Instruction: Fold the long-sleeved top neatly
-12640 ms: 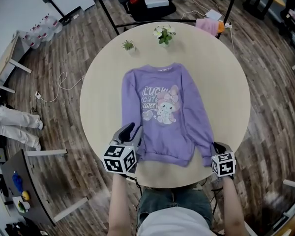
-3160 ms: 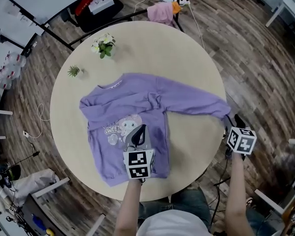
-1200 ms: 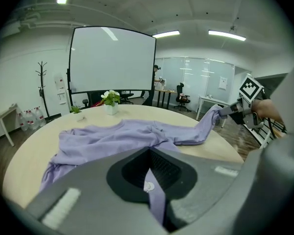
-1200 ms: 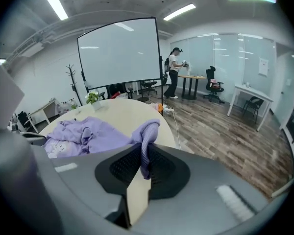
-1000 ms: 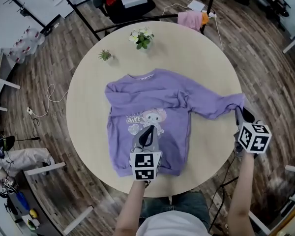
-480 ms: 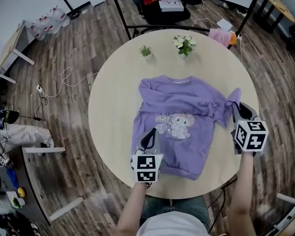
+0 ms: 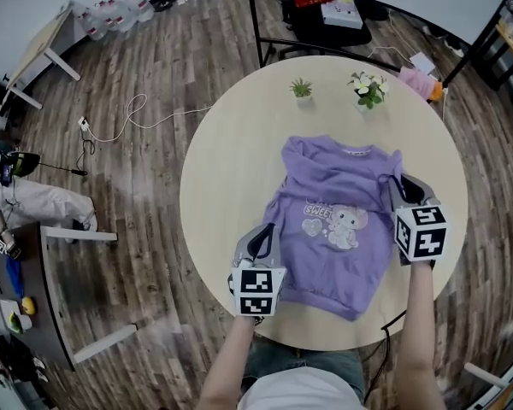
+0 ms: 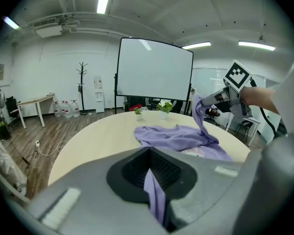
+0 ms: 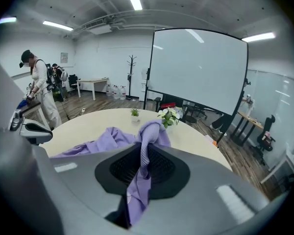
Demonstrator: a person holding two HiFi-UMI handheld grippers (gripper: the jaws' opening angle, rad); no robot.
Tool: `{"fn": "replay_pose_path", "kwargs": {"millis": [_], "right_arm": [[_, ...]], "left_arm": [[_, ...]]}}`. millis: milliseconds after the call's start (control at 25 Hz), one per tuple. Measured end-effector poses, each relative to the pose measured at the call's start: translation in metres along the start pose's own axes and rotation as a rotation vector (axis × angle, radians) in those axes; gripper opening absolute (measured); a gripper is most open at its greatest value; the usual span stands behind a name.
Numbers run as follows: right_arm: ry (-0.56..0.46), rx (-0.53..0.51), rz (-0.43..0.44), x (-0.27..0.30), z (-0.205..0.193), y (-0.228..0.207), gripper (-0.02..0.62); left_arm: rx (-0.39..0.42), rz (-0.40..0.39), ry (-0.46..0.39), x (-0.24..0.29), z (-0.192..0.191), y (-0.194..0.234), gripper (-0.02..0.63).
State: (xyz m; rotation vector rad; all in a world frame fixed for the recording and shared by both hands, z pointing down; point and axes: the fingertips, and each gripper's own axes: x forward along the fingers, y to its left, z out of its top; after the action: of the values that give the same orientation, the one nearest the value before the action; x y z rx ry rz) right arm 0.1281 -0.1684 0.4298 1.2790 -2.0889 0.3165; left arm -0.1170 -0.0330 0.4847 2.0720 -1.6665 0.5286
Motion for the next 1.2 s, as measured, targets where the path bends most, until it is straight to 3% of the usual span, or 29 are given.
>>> {"fn": "replay_pose_path", "kwargs": {"millis": [480,1000,1120,1200], "right_arm": [[0.091,-0.225,0.165,0.043,0.013,0.088,0.064],[0.195,-0.282,0.317,0.106,-0.013,0.168,0.069],[0.207,-0.27,0.339,0.118,-0.024,0.178,0.1],[0.206,-0.244,0.361,0.122,-0.027,0.186,0.178]], "left_arm": [[-0.045,0.029,0.019,0.0,-0.011,0.032,0.006],[-0.065,0.054,0.05,0.003,-0.025,0.05,0.008],[-0.067,0.058,0.06,0.005,-0.031,0.052,0.008],[-0.071,0.061,0.065,0.005,-0.033,0.053,0.008]]}}
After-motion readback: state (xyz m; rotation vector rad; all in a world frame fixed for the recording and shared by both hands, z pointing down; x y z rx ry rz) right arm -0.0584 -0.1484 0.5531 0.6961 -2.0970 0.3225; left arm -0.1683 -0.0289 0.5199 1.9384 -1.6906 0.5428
